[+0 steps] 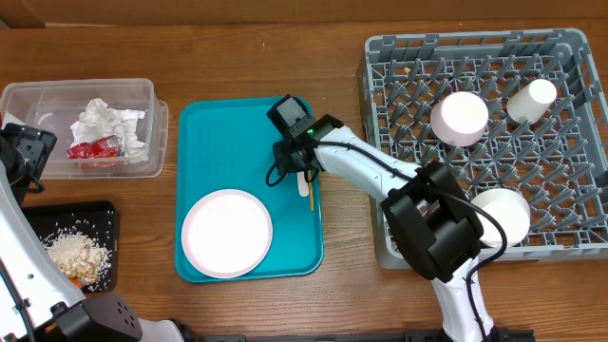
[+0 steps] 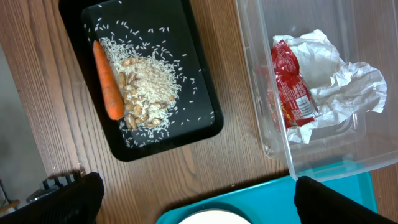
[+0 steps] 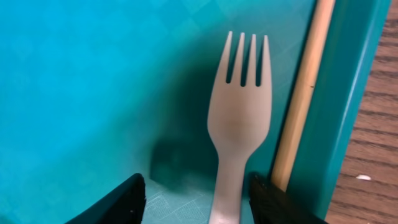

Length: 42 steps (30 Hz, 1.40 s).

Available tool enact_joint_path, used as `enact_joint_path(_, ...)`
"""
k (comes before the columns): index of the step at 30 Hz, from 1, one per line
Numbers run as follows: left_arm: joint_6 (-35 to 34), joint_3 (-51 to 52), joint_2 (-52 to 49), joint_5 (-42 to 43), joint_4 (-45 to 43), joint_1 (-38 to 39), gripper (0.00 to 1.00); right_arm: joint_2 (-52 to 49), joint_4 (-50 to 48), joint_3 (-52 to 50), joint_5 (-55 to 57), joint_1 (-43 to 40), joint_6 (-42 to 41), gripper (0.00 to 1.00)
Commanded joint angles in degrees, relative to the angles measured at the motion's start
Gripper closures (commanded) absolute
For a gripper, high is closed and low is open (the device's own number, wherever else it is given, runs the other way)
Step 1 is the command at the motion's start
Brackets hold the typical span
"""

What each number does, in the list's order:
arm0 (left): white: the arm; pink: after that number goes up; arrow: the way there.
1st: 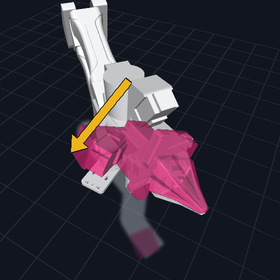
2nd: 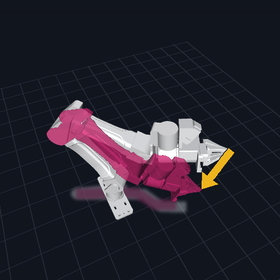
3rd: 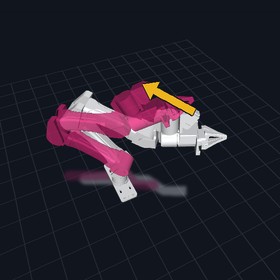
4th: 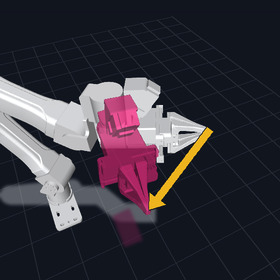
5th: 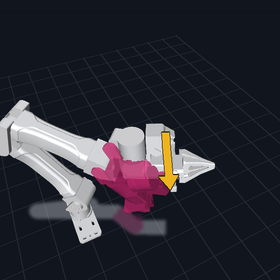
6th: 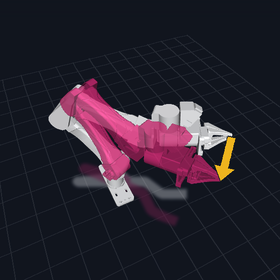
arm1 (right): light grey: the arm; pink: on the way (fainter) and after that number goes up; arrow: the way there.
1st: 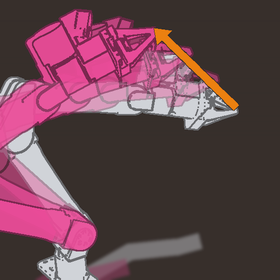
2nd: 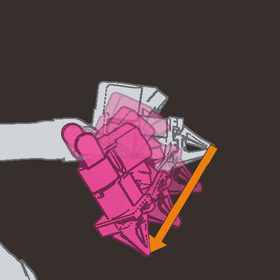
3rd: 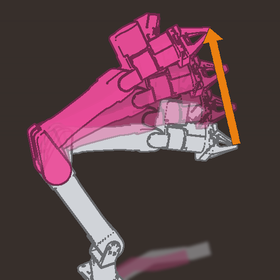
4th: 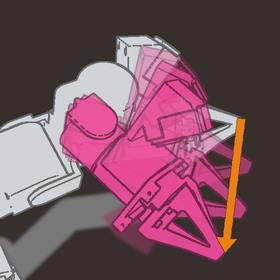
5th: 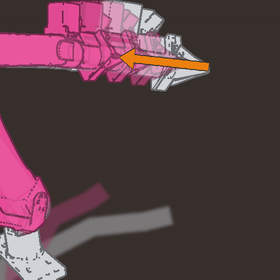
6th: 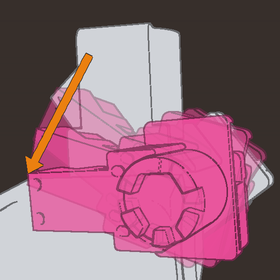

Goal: Sort waste into correct bins and load items into the dishwasher
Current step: 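Move the right gripper to the white fork on the teal tray and grasp it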

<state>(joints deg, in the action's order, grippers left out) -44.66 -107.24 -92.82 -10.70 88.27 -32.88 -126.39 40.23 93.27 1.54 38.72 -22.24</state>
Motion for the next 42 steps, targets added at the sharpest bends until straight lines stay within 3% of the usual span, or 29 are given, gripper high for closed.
enact_joint_path(1, -0.15, -0.13, -0.2, -0.17, -0.07, -0.09, 0.0, -1.68, 0.33, 0.07, 0.98, 0.26, -0.13, 0.51)
enact_joint_path(5, -0.15, -0.13, -0.2, -0.17, -0.07, -0.09, 0.0, -1.75, -1.22, -1.11, 2.97, 1.81, -0.15, 0.58)
enact_joint_path(13, -0.15, -0.13, -0.2, -0.17, -0.07, -0.09, 0.0, -3.08, -2.01, -1.6, 16.37, 9.51, -0.59, 0.57)
enact_joint_path(17, -0.15, -0.13, -0.2, -0.17, -0.07, -0.09, 0.0, -3.58, -1.97, -1.6, 16.44, 9.77, -0.59, 0.57)
enact_joint_path(33, -0.15, -0.13, -0.2, -0.17, -0.07, -0.09, 0.0, -3.56, -1.92, -1.27, 16.39, 8.74, -0.31, 0.82)
enact_joint_path(42, -0.15, -0.13, -0.2, -0.17, -0.07, -0.09, 0.0, -3.39, -0.33, 0.11, 16.22, 8.66, -0.35, 0.85)
